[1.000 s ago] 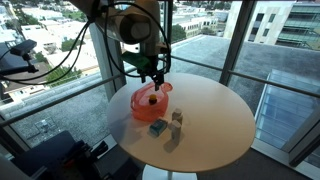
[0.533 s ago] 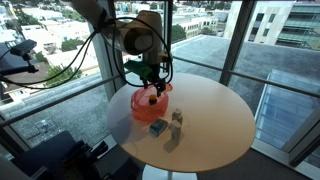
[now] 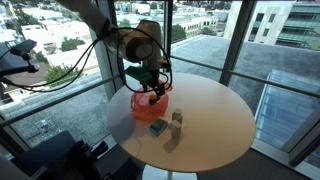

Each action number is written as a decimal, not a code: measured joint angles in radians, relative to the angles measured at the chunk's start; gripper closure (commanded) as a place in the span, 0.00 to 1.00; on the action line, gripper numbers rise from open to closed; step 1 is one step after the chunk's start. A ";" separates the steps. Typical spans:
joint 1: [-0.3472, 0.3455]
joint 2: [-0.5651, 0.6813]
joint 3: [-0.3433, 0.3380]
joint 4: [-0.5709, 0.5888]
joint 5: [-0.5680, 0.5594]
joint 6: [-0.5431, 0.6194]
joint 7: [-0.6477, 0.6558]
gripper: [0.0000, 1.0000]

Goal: Remove the bottle with a yellow label from the plastic bag and put it on the table.

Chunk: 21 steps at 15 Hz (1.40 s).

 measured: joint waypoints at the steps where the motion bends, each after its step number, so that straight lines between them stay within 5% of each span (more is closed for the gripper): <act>1: 0.002 0.007 0.004 0.002 0.000 0.006 0.000 0.00; 21: 0.008 0.064 0.034 0.038 0.001 0.095 0.000 0.00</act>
